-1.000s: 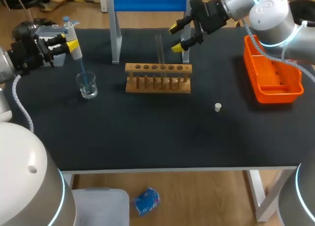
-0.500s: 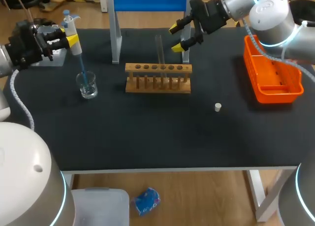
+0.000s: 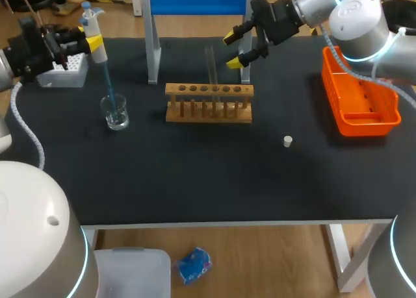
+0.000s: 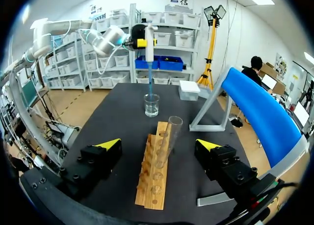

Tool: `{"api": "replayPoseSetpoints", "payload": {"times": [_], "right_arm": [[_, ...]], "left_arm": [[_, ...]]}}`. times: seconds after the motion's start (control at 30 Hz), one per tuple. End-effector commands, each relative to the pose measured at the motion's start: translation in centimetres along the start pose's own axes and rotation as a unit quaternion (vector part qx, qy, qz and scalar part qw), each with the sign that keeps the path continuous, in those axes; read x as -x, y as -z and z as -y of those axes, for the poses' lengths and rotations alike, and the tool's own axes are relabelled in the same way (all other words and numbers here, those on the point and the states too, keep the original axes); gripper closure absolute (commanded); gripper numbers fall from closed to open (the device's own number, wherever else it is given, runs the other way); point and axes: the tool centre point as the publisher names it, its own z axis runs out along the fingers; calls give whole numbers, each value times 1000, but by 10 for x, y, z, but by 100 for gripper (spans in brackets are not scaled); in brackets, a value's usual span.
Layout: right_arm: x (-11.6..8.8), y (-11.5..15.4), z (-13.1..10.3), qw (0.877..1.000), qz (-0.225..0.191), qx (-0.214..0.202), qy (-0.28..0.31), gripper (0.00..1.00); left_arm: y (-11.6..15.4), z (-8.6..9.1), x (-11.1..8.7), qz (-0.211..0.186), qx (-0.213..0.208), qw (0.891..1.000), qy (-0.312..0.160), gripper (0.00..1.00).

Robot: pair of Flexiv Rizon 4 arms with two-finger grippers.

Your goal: Invert the test tube, pick up the pipette, mount the tip to pipette, aspirate from beaker and dispense into the tube, eject the tip, return the pipette, and cap with the stopper.

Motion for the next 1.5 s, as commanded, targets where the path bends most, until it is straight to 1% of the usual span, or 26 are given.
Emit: {"api": "replayPoseSetpoints", "payload": {"times": [0.03,0.13,0.17,0.2,0.23,0.3,0.33,0.4,0.43,0.47,0.5,0.57,0.67,0.73,0.83,1.0,1.17,1.2,1.33,1.5], "right_arm": [[1,1,0,1000,-2,-1,0,0],[1,1,0,1000,-2,-1,0,0],[1,1,0,1000,-2,-1,0,0],[1,1,0,1000,-2,-1,0,0],[1,1,0,1000,-2,-1,0,0],[1,1,0,1000,-2,-1,0,0],[1,1,0,1000,-2,-1,0,0],[1,1,0,1000,-2,-1,0,0],[1,1,0,1000,-2,-1,0,0],[1,1,0,1000,-2,-1,0,0],[1,1,0,1000,-2,-1,0,0],[1,1,0,1000,-2,-1,0,0],[1,1,0,1000,-2,-1,0,0],[1,1,0,1000,-2,-1,0,0],[1,1,0,1000,-2,-1,0,0],[1,1,0,1000,-2,-1,0,0],[1,1,0,1000,-2,-1,0,0],[1,1,0,1000,-2,-1,0,0],[1,1,0,1000,-2,-1,0,0],[1,1,0,1000,-2,-1,0,0]], "left_arm": [[0,38,-10,16,17,1000,0,100],[-3,60,-14,14,25,1000,-8,100],[-3,68,-15,15,31,999,-17,100],[-4,76,-15,16,30,999,-22,100],[-5,86,-15,14,22,1000,-18,100],[-7,103,-16,18,27,999,-37,100],[-8,112,-16,11,16,1000,-23,100],[-9,128,-16,13,33,998,-45,100],[-10,136,-16,6,21,999,-35,100],[-10,144,-16,7,23,999,-39,100],[-11,151,-16,9,31,998,-55,100],[-15,165,-18,-5,18,999,-48,100],[-25,183,-23,-25,10,998,-56,100],[-38,192,-31,-42,12,997,-69,100],[-62,205,-46,-79,2,994,-78,100],[-107,214,-73,-139,-6,987,-85,100],[-145,215,-94,-181,-10,979,-93,100],[-152,214,-97,-190,-16,978,-87,100],[-179,207,-111,-217,-22,973,-80,100],[-208,192,-124,-240,-20,967,-81,100]]}}
